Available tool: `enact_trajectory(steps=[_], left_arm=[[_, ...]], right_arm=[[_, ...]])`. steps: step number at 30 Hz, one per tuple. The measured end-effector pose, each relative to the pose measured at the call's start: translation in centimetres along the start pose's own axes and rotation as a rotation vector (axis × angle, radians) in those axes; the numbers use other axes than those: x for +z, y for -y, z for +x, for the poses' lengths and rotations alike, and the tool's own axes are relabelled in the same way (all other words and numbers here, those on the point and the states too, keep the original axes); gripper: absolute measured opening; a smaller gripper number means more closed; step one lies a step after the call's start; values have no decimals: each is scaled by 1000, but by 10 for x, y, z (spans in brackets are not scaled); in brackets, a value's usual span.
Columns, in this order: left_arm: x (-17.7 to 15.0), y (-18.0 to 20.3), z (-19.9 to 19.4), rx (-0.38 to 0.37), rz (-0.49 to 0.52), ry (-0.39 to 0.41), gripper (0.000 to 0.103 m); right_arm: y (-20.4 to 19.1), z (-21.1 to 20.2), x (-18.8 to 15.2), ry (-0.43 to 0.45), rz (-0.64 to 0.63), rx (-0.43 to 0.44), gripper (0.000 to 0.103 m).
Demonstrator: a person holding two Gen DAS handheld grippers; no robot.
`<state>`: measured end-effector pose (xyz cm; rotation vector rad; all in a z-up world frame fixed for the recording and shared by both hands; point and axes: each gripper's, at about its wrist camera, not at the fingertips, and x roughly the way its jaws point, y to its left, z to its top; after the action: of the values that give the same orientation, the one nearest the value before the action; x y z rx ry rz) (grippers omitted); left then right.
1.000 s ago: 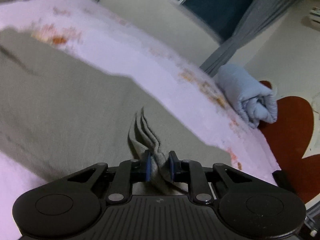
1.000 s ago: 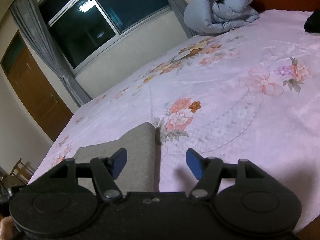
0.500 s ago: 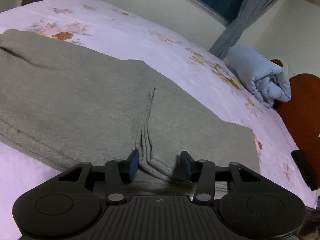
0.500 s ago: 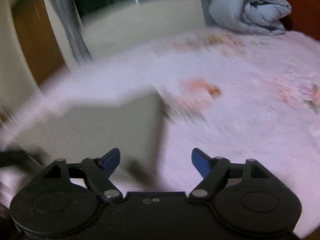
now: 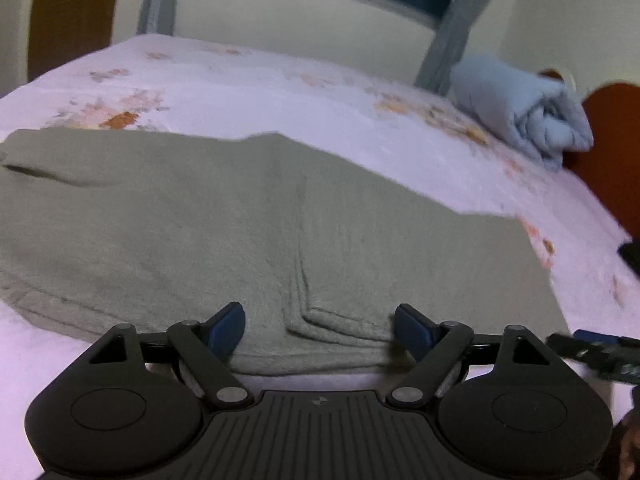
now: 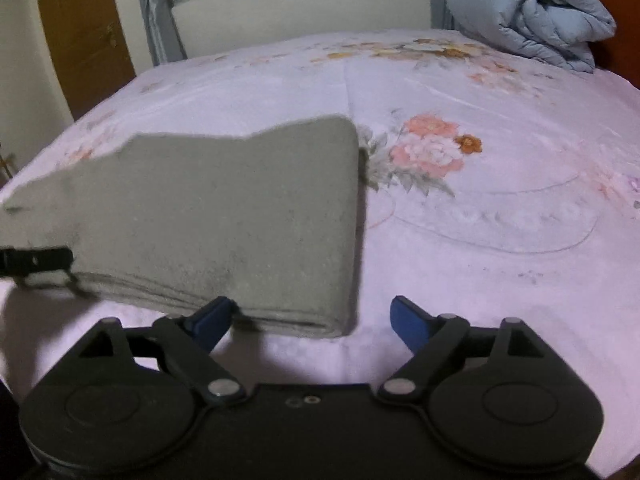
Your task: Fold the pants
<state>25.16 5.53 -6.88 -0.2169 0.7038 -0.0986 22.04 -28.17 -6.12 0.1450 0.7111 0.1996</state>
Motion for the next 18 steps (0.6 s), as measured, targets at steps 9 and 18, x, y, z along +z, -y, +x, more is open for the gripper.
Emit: enact_trajectory(steps=[9, 18], left_arm=[[5, -30, -28, 26, -45, 50, 87], [15, -172, -66, 236, -300, 100, 88]], right_arm=[[-5, 7, 2, -17, -49, 1, 89], [-39, 24, 63, 105, -104, 101, 91]])
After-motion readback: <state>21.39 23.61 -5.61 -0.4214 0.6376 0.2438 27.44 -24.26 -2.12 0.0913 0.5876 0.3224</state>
